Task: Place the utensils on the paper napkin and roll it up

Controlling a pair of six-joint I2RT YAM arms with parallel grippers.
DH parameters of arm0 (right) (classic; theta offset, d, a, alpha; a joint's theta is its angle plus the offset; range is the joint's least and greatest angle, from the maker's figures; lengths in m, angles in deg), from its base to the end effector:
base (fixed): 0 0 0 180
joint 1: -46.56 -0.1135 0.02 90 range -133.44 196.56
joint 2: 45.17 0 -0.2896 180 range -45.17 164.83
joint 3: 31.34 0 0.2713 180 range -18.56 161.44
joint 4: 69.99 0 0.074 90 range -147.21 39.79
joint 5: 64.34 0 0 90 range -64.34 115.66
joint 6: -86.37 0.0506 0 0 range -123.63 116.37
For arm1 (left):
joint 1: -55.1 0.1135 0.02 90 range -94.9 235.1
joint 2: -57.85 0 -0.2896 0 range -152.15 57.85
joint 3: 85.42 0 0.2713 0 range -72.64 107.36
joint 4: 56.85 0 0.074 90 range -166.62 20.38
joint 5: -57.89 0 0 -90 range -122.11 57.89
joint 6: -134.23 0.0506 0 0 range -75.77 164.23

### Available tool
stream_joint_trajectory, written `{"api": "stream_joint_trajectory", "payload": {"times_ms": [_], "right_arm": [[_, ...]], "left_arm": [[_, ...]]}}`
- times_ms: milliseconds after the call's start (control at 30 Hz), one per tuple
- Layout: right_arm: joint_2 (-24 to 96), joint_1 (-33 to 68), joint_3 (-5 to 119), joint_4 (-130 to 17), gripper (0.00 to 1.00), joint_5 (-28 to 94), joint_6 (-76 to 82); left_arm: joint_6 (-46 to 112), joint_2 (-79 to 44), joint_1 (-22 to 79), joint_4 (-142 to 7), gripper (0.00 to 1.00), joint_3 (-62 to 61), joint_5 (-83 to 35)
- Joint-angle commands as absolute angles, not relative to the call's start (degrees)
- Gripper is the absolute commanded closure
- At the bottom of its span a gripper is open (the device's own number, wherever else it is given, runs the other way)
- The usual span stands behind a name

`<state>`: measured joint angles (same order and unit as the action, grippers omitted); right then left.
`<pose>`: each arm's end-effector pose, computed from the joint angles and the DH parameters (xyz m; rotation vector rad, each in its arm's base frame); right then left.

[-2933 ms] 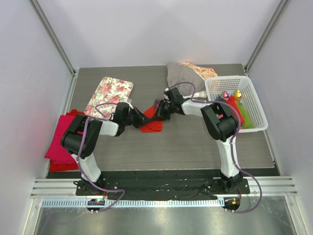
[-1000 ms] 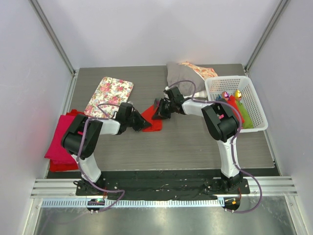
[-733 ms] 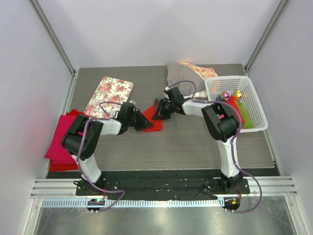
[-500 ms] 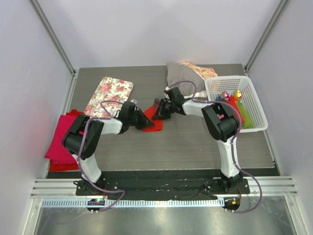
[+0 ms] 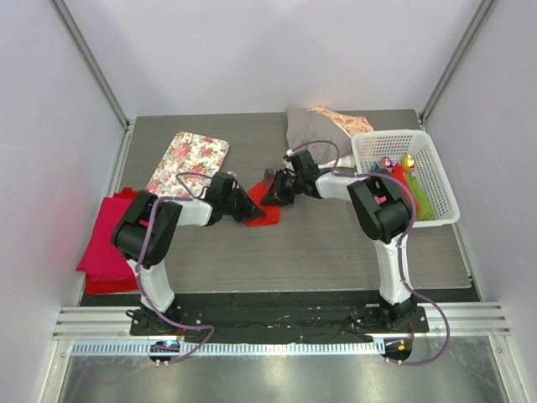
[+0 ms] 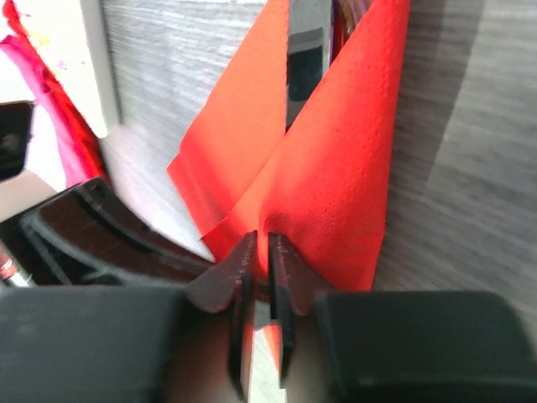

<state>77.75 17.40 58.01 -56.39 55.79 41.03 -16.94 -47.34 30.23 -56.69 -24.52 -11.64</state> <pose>0.4098 0.2578 0.1202 0.0787 2.6155 1.1730 0.3348 -0.1747 0.1190 -0.6156 2.5100 -1.0841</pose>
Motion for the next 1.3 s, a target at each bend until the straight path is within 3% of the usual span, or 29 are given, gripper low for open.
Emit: {"api": "stream_joint_trajectory", "payload": {"times_ms": [0,200,400,533,900,1267], "right_arm": [[71.3,19.1,54.8,-62.3,0.77,60.8,44.7],[65.1,19.8,48.4,-68.4,0.72,66.5,47.8],[64.9,19.9,39.6,-75.9,0.82,70.3,52.7],[66.6,20.0,37.4,-76.2,0.83,71.3,53.0],[75.7,23.9,34.5,-74.2,0.88,70.3,54.1],[68.5,24.0,39.5,-67.4,0.83,70.3,47.7]], "left_arm": [[-16.6,-49.8,31.3,-62.3,1.00,-24.2,-14.4],[-16.2,-50.3,31.3,-63.0,1.00,-23.5,-14.5],[-16.5,-50.5,31.3,-62.6,1.00,-23.6,-14.4],[-16.5,-50.4,31.3,-62.8,1.00,-23.6,-14.3],[-16.8,-50.1,31.3,-62.6,1.00,-23.9,-14.7],[-16.8,-50.3,31.3,-62.4,1.00,-23.9,-14.4]]}}
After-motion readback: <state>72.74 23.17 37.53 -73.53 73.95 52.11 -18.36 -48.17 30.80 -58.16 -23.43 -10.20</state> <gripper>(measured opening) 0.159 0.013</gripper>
